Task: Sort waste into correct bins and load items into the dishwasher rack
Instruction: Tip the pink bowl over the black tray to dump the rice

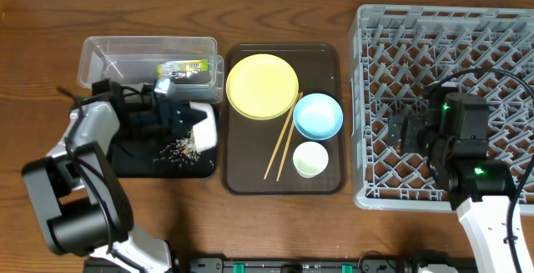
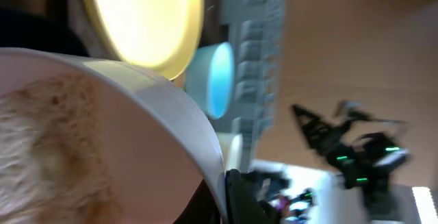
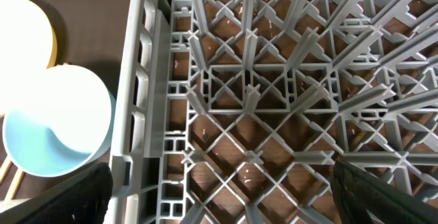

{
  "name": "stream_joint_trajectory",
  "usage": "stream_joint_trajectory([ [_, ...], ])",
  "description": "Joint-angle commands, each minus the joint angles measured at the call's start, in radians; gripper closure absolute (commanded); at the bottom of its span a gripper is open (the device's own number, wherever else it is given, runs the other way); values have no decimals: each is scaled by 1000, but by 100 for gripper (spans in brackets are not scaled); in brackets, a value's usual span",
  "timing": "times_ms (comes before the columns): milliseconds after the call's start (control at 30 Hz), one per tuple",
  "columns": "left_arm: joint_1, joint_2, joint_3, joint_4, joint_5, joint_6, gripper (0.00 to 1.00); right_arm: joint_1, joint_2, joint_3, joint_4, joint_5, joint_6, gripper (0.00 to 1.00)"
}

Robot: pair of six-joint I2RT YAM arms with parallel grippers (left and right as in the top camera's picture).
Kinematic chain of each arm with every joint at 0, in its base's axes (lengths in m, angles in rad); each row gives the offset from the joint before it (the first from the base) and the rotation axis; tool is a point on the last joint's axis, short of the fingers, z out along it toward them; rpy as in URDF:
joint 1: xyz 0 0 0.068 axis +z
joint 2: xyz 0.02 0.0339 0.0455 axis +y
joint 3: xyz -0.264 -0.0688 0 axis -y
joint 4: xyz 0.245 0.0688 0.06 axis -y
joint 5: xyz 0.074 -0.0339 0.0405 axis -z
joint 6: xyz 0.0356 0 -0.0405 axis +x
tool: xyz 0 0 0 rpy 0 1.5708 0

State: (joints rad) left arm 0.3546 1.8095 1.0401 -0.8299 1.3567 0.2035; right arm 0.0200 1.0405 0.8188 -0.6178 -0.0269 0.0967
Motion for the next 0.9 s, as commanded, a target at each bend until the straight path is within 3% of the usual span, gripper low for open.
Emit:
stream_joint_trajectory([
  [0, 44, 16, -3, -4, 207, 22, 94, 0, -1, 20, -3, 0, -8, 1],
  [233, 133, 16, -3, -3, 217, -170, 94, 0, -1, 20, -3, 0, -8, 1],
  [467, 201, 16, -3, -4, 217, -436, 94, 0, -1, 20, -3, 0, -9, 1],
  [867, 232, 16, -3, 1, 216, -562, 94, 0, 0, 20, -3, 0, -8, 1],
])
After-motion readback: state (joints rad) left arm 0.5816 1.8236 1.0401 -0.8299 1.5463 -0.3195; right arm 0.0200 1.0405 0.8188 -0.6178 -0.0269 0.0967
